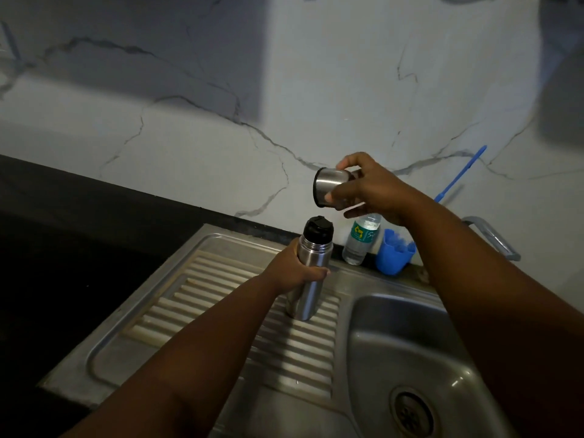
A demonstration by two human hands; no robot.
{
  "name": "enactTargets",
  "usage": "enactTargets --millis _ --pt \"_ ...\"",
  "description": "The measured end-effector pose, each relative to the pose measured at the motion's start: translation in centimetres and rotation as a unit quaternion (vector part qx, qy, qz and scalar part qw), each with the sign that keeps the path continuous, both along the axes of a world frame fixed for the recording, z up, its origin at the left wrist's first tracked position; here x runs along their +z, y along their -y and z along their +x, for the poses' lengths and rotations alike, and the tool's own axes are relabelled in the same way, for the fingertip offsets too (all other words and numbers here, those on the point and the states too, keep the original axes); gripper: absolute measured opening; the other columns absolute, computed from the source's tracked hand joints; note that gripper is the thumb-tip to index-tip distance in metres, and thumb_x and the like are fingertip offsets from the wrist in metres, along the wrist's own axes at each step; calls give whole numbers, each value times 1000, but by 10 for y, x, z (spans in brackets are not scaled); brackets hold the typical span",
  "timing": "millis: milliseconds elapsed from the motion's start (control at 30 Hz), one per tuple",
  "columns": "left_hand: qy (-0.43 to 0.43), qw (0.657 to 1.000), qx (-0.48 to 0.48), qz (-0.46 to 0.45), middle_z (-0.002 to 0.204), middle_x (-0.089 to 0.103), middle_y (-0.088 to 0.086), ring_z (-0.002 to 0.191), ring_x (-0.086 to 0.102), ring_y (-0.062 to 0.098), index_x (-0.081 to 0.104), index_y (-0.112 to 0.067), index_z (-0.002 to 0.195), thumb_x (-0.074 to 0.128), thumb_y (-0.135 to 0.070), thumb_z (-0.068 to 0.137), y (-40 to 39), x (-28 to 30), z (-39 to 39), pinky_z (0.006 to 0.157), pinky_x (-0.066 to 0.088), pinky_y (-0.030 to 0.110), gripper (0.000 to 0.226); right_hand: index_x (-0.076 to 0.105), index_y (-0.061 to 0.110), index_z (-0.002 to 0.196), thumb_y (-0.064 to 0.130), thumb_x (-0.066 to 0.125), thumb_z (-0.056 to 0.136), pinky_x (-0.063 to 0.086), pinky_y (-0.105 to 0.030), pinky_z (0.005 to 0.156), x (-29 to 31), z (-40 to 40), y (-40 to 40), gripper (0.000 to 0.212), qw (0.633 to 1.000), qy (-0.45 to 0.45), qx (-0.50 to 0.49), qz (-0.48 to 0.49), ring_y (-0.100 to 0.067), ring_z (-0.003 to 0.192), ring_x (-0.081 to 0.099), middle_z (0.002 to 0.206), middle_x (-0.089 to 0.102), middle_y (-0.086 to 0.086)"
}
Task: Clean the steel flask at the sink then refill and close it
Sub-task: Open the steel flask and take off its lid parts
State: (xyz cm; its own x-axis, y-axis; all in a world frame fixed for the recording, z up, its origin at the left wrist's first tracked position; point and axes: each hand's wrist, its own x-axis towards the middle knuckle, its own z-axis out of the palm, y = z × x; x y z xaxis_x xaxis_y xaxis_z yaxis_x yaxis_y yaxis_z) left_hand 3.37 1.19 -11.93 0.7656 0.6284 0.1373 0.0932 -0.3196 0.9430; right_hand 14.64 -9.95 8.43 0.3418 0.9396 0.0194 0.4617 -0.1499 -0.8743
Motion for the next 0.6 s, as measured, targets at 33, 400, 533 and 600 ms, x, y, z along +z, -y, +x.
enactTargets --millis 33,400,533,600 --pt "-4 1000 -1 2 101 67 0 92 67 19 53 -26 115 83 -41 57 1 1 -1 88 55 50 67 46 25 118 12 76 73 57 -40 76 -2 1 6 56 999 -42 -7 5 -29 88 66 110 56 -10" --pt "-13 1000 -4 13 105 68 7 95 65 21 58 -23 118 77 -29 74 5 10 -1 89 53 50 49 56 23 112 21 81 68 55 -38 75 -61 -40 67 51 973 -21 150 -173 -26 91 66 108 63 -10" --pt "-18 1000 6 3 97 69 -1 88 69 18 56 -23 112 85 -39 57 1 2 -1 86 57 45 64 53 25 117 29 80 71 48 -18 72 -108 -84 71 54 915 209 236 -253 -8 91 57 105 57 9" --pt "-19 1000 3 1 98 69 0 90 69 19 55 -22 113 86 -39 57 0 0 0 87 56 48 66 56 24 114 31 79 67 49 -22 73 -139 -99 73 53 879 275 266 -286 -12 95 59 107 59 7"
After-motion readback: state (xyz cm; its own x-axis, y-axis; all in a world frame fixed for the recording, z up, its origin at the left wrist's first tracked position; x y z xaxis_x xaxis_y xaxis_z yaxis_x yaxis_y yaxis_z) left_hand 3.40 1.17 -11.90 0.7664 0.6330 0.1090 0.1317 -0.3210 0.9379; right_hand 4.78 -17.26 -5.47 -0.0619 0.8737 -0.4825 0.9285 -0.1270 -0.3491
